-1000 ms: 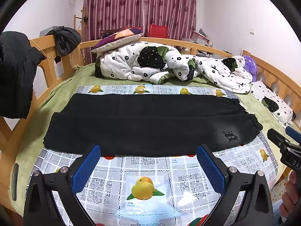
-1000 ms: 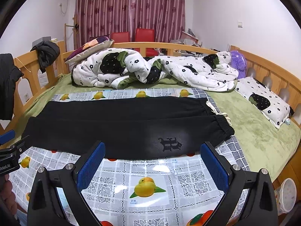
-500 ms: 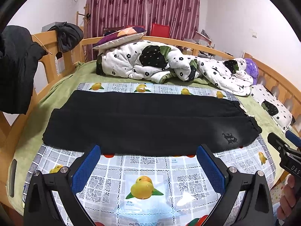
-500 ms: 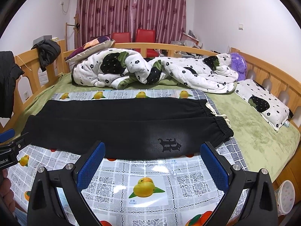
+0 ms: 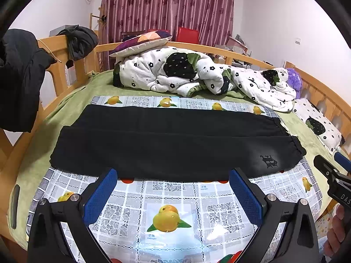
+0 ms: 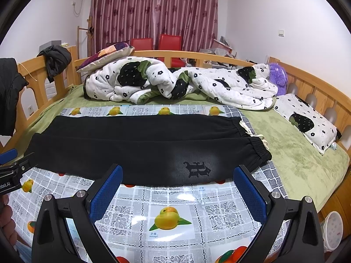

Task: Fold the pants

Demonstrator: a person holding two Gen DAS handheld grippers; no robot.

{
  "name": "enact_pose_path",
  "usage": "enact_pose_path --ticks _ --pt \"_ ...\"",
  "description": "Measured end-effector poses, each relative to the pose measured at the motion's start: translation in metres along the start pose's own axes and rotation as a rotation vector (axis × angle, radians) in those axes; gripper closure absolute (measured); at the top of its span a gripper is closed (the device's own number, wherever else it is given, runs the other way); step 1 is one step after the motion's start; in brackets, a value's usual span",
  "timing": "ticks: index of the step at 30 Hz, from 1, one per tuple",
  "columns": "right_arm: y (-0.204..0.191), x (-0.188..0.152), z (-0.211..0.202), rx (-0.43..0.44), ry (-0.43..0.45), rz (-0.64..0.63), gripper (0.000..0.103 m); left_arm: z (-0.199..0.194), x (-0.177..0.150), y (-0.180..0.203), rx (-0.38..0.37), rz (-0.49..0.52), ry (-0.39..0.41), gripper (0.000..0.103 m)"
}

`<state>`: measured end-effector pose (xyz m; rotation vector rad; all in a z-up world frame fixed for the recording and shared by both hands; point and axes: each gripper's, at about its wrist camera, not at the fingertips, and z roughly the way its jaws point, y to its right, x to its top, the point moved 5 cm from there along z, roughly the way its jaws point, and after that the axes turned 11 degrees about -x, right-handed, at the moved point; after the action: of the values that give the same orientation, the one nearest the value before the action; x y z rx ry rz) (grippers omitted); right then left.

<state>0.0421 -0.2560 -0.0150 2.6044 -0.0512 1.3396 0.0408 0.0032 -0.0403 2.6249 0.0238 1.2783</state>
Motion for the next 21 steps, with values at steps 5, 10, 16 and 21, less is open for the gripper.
enact_pose_path --ticks 5,10,16,21 --pt "0.0006 0.0005 0.0002 -0.002 0.001 -0.002 0.003 0.0003 -0.0003 0.0005 -0.001 0.002 -0.001 0.0" --pt "0.0009 -0.0001 -0.0002 -0.004 0.0 -0.002 0.003 0.0007 -0.0003 0.0003 -0.002 0.0 0.0 0.0" --pt "0.002 -0.0001 -0.0009 -0.006 0.001 -0.002 0.003 -0.0001 -0.0003 0.0022 -0.011 -0.001 0.003 0.0" --pt "0.0027 -0.0006 0.0001 -0.005 -0.001 0.007 0.003 -0.0005 -0.0004 0.0035 -0.018 -0.002 0.006 0.0"
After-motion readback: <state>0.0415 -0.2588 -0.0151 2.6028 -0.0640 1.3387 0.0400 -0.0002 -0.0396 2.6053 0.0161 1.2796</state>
